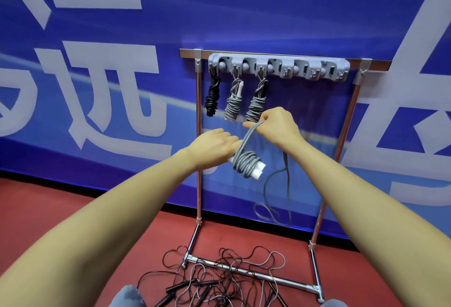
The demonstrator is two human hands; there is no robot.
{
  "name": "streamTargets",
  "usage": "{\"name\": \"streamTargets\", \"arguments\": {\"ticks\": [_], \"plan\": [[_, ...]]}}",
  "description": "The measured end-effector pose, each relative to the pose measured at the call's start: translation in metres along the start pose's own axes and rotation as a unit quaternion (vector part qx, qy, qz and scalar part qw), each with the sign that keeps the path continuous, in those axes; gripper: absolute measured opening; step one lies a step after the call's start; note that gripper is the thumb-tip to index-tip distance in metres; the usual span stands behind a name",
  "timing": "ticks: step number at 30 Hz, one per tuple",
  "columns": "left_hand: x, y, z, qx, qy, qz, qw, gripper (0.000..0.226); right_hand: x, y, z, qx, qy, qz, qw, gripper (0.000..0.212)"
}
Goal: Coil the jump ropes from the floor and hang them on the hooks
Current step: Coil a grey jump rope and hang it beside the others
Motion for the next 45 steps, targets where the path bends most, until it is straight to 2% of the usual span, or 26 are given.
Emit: {"name": "streamTargets", "arguments": {"ticks": [2,4,6,8,10,13,16,23,25,27,31,32,35,37,40,41,43,45], "plan": [[-0.011,-0.003,-0.001,-0.032,0.017,0.033,0.999,0.015,0.0,0.003,-0.001,0.003,0.003,0.0,1.0,0.06],[-0.02,-0.009,-0.002,-0.101,0.013,0.07,0.992,0.01,0.003,0.008,-0.001,0.013,-0.001,0.005,1.0,0.061],[-0.022,-0.015,-0.001,-0.18,-0.002,0.119,0.977,0.016,0.006,0.012,-0.001,0.022,-0.009,0.006,1.0,0.059],[-0.025,-0.016,-0.002,-0.224,0.042,0.175,0.958,0.013,0.006,0.013,-0.001,0.021,-0.008,0.028,0.999,0.042],[-0.029,-0.018,-0.003,-0.271,0.116,0.24,0.925,0.015,0.006,0.011,0.0,0.019,-0.006,0.039,0.999,0.019],[-0.026,-0.024,-0.009,-0.366,0.183,0.315,0.857,0.019,0.012,0.008,0.005,0.006,-0.023,0.045,0.999,0.034],[-0.016,-0.028,-0.014,-0.454,0.146,0.309,0.823,0.01,0.021,0.003,0.013,-0.033,-0.044,0.075,0.996,0.036],[0.013,-0.032,-0.015,-0.487,-0.012,0.222,0.844,0.022,0.022,-0.007,0.025,-0.102,-0.07,0.164,0.979,0.036],[0.018,-0.037,-0.009,-0.479,-0.067,0.177,0.857,0.022,0.02,-0.01,0.03,-0.144,-0.057,0.215,0.964,0.033],[0.021,-0.037,-0.007,-0.437,-0.125,0.113,0.884,0.025,0.016,-0.016,0.035,-0.197,-0.035,0.267,0.943,0.024],[0.022,-0.028,-0.011,-0.284,-0.195,0.009,0.939,0.025,0.012,-0.031,0.04,-0.257,0.003,0.323,0.911,0.007],[0.02,-0.025,-0.013,-0.239,-0.205,-0.017,0.949,0.021,0.012,-0.033,0.04,-0.255,0.007,0.311,0.916,0.003],[0.018,-0.023,-0.016,-0.157,-0.229,-0.061,0.959,0.016,0.014,-0.028,0.034,-0.202,0.019,0.223,0.954,0.017],[0.011,-0.025,-0.016,-0.133,-0.199,-0.069,0.968,0.015,0.014,-0.018,0.028,-0.136,-0.002,0.142,0.98,0.021],[-0.01,-0.028,-0.017,-0.08,-0.111,-0.143,0.98,0.051,0.014,-0.009,0.021,-0.084,-0.052,0.039,0.994,0.031],[-0.013,-0.033,-0.02,-0.069,-0.077,-0.154,0.983,0.048,0.012,-0.01,0.02,-0.081,-0.058,0.023,0.995,0.033],[-0.015,-0.035,-0.02,-0.074,-0.047,-0.167,0.982,0.03,0.011,-0.011,0.016,-0.071,-0.067,0.008,0.995,0.03],[-0.019,-0.031,-0.019,-0.068,-0.023,-0.173,0.982,0.023,0.011,-0.01,0.014,-0.054,-0.077,-0.001,0.996,0.026]]}}
Point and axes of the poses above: each hand's wrist, its own z-axis away from the middle knuckle, its own x-axis out of the palm, y = z × x, the point moved 6 cm from there along -z, towards the middle knuckle, and after that the axes turned 8 degrees about x, right-handed, at the moved point
